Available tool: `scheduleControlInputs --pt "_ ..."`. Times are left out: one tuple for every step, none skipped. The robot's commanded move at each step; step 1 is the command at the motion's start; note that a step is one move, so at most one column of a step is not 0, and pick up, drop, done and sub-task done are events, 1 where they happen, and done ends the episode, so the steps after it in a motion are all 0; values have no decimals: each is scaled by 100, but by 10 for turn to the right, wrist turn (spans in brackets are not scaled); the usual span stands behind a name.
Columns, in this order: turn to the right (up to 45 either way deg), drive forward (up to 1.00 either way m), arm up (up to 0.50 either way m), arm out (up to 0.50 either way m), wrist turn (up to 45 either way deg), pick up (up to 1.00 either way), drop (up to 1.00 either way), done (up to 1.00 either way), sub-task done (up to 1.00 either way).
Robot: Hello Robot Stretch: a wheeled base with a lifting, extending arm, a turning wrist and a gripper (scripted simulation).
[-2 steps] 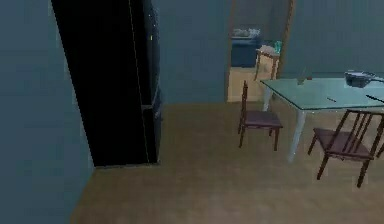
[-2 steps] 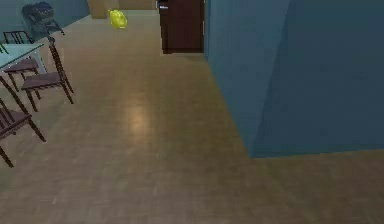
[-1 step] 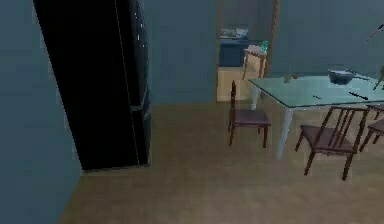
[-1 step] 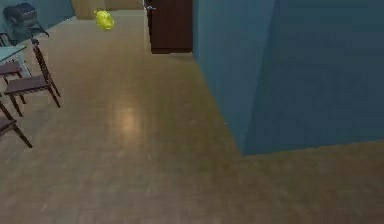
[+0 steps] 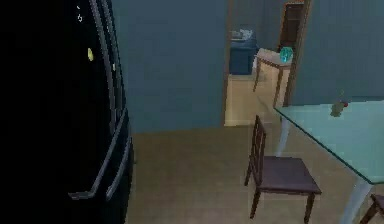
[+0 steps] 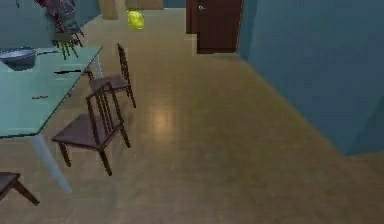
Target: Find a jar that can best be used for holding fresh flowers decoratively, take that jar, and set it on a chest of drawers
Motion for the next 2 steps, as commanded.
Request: scheduleControlInputs --pt "0 100 0 0 0 0 0 0 0" --pt "0 65 0 0 0 0 0 0 0"
